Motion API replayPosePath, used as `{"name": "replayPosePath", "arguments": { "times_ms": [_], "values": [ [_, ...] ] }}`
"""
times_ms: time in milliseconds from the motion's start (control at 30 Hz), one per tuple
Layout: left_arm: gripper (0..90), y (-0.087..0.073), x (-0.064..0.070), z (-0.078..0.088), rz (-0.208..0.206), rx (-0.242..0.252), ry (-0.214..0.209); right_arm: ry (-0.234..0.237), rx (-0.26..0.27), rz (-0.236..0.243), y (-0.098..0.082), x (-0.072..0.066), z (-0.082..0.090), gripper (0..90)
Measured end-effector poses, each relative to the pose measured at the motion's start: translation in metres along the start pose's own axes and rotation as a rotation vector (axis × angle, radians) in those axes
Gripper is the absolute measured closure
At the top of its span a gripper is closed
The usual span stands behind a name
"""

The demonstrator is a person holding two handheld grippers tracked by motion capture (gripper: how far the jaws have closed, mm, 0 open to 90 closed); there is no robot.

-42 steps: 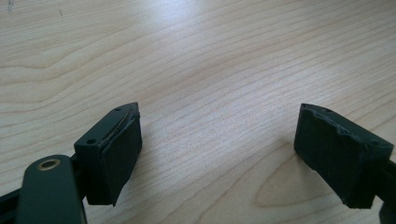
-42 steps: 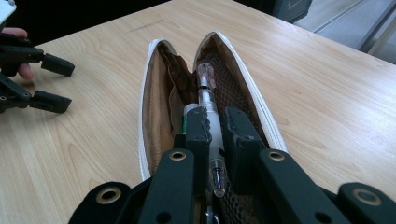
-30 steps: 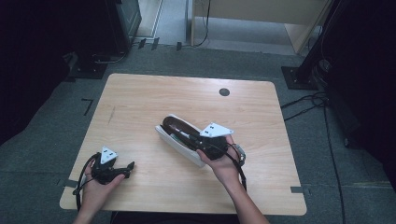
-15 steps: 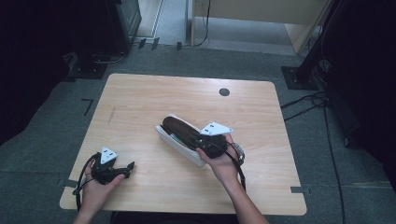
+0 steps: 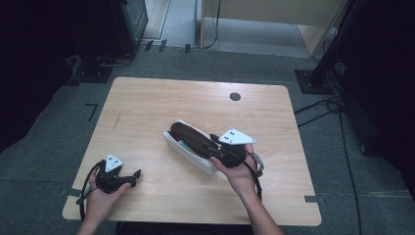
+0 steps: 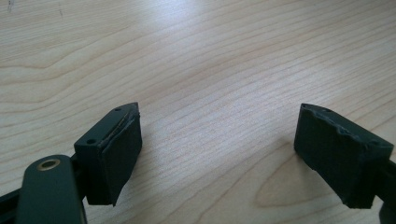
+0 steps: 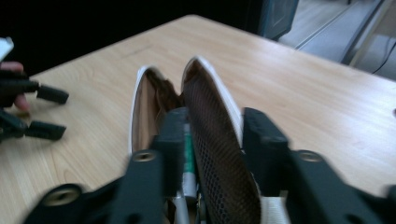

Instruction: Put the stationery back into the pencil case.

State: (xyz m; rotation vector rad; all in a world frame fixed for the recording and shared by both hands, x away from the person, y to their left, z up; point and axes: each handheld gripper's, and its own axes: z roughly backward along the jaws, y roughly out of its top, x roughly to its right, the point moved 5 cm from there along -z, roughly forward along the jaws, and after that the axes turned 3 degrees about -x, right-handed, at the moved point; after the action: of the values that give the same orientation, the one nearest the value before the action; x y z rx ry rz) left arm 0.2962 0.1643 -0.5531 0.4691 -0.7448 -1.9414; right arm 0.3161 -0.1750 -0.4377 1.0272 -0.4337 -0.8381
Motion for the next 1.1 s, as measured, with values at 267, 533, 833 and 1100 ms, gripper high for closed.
{"name": "replayPosePath", "arguments": {
  "times_ms": [267, 533, 833, 1100],
  "values": [
    [15.4, 0.000, 0.000, 0.000, 0.001, -0.002, -0.001, -0.049, -0.002, -0.074, -0.005, 0.009, 0.023, 6.5],
    [15.5, 0.000, 0.000, 0.000, 0.001, -0.002, -0.001, -0.090, -0.024, -0.111, -0.025, 0.027, 0.041, 0.0],
    [15.4, 0.000, 0.000, 0.000, 0.001, -0.001, -0.001, -0.147, -0.051, -0.166, -0.058, 0.058, 0.061, 0.0],
    [13.0, 0.000, 0.002, -0.001, -0.001, -0.008, -0.001, -0.185, -0.095, -0.229, -0.098, 0.083, 0.073, 0.0]
  ]
}}
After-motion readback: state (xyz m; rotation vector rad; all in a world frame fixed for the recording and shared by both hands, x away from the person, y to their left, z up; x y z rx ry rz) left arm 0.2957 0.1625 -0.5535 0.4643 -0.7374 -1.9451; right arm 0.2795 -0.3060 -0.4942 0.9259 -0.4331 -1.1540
